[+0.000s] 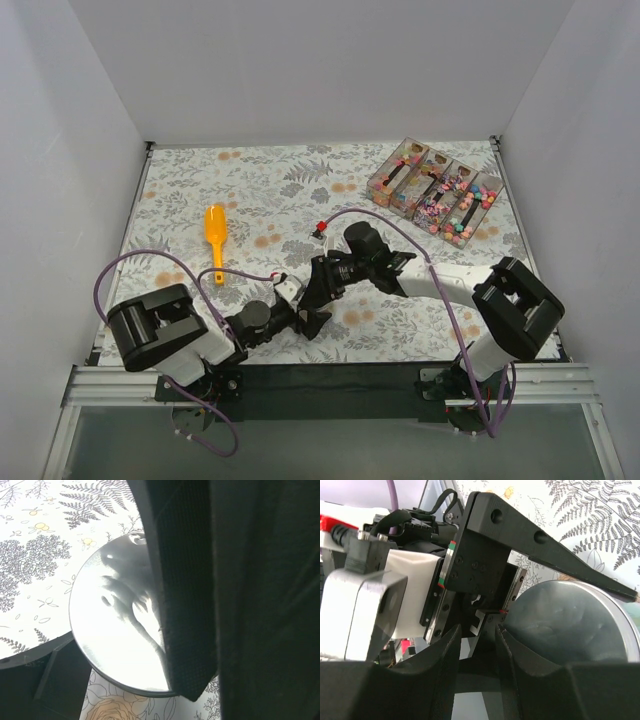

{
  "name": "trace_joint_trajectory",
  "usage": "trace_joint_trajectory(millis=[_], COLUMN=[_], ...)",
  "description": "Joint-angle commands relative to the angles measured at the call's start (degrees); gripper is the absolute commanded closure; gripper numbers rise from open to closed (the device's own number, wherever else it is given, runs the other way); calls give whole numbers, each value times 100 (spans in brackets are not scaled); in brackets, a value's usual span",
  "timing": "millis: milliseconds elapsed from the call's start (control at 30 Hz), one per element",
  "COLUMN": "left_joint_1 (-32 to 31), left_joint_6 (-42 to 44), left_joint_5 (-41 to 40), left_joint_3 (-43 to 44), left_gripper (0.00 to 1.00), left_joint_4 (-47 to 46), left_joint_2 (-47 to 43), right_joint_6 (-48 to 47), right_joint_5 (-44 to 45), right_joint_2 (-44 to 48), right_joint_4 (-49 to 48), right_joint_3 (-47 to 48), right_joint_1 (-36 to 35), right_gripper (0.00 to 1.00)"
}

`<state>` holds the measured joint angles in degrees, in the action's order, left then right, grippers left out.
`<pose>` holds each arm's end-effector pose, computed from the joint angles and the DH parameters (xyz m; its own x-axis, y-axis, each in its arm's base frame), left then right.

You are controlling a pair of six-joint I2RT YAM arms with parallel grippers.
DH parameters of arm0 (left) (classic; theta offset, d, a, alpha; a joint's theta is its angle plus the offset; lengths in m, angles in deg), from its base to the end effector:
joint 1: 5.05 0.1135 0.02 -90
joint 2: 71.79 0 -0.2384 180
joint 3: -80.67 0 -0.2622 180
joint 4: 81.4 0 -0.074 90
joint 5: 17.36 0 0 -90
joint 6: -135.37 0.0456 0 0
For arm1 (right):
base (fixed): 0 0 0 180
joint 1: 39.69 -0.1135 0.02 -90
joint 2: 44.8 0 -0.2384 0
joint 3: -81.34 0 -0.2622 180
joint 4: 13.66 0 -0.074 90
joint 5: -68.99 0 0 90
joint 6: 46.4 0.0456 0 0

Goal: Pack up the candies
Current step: Place the packing bottle at the center of the board.

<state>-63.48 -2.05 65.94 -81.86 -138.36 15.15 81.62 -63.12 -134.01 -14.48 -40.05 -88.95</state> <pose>0.1175 -0.1810 0.0802 -0.6559 -0.3295 -0.6792 0.4487 0.5534 -0.7018 0.1961 0.2745 0.1649 -0.8355 -0.2699 -0.4786 -0.5424 0.2658 0.7970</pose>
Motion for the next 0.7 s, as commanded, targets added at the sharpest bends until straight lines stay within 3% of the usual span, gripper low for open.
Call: trace_joint_trajectory(millis=[0,367,667], left_joint_1=[139,139,139], left_joint_6=[-909,-1085,-734], left_joint_5=[-780,-711,141], left_joint_3=[-258,-626,-672], left_gripper=[14,10,7], left_joint_4=[-697,489,551], left_joint_2=[-291,-2082,-2392], right_joint_6=[-269,-348,-383], right_joint_5=[229,633,730], right_joint_2=[-509,-808,-1231], right_joint_4=[1501,1677,1826], right_joint_3=[-645,-935,-865], right_joint_1=[-40,56,83], right_gripper=[57,57,54])
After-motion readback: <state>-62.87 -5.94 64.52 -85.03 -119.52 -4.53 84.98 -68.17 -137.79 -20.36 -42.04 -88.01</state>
